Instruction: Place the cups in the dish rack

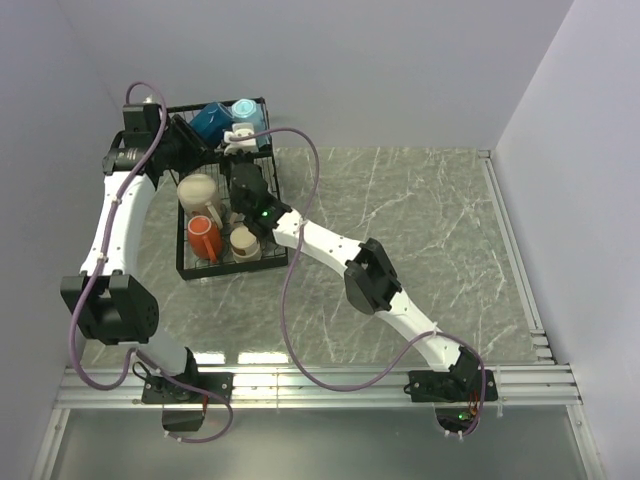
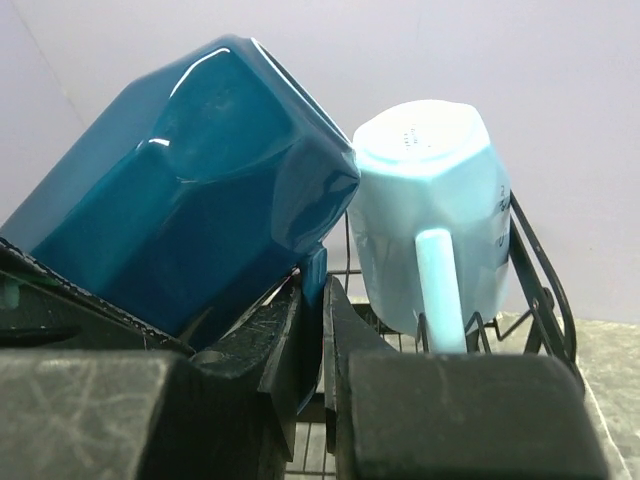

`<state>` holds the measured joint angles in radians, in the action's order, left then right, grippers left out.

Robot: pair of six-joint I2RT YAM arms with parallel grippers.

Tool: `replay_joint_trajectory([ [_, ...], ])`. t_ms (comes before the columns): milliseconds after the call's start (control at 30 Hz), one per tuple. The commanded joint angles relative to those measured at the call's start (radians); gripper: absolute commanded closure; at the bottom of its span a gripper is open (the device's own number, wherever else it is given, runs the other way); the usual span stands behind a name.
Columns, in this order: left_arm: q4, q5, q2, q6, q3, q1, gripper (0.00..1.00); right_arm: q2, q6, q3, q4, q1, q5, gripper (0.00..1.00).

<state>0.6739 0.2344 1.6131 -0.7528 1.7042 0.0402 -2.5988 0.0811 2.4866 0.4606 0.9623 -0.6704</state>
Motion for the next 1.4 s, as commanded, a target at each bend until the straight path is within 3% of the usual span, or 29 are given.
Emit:
replay_joint_trajectory([
  [0, -0.155, -0.072, -0.076, -0.008, -0.050, 0.032, 0.51, 0.150, 0.060, -0.002, 0.050, 0.042, -0.040, 1.00],
  [233, -0.168, -0.096, -0.226, -0.062, -0.143, 0.032, 0.53, 0.255, 0.025, -0.069, 0.032, 0.052, -0.037, 1.00],
  [433, -0.133, -0.110, -0.317, -0.089, -0.160, 0.033, 0.54, 0.388, 0.060, -0.225, 0.079, 0.072, -0.072, 1.00],
  [733, -0.042, -0.112, -0.417, -0.099, -0.150, 0.032, 0.54, 0.702, 0.117, -0.662, 0.162, 0.107, -0.146, 1.00],
  [967, 0.007, -0.058, -0.505, -0.135, -0.219, 0.032, 0.55, 1.001, 0.126, -1.098, 0.102, 0.131, -0.225, 1.00],
  [1167, 0.041, -0.044, -0.631, -0.171, -0.347, 0.030, 0.56, 1.089, 0.118, -1.278, 0.044, 0.135, -0.261, 1.00],
  [1367, 0.099, -0.023, -0.682, -0.165, -0.379, 0.032, 0.57, 1.034, 0.134, -1.290, 0.004, 0.138, -0.262, 1.00],
])
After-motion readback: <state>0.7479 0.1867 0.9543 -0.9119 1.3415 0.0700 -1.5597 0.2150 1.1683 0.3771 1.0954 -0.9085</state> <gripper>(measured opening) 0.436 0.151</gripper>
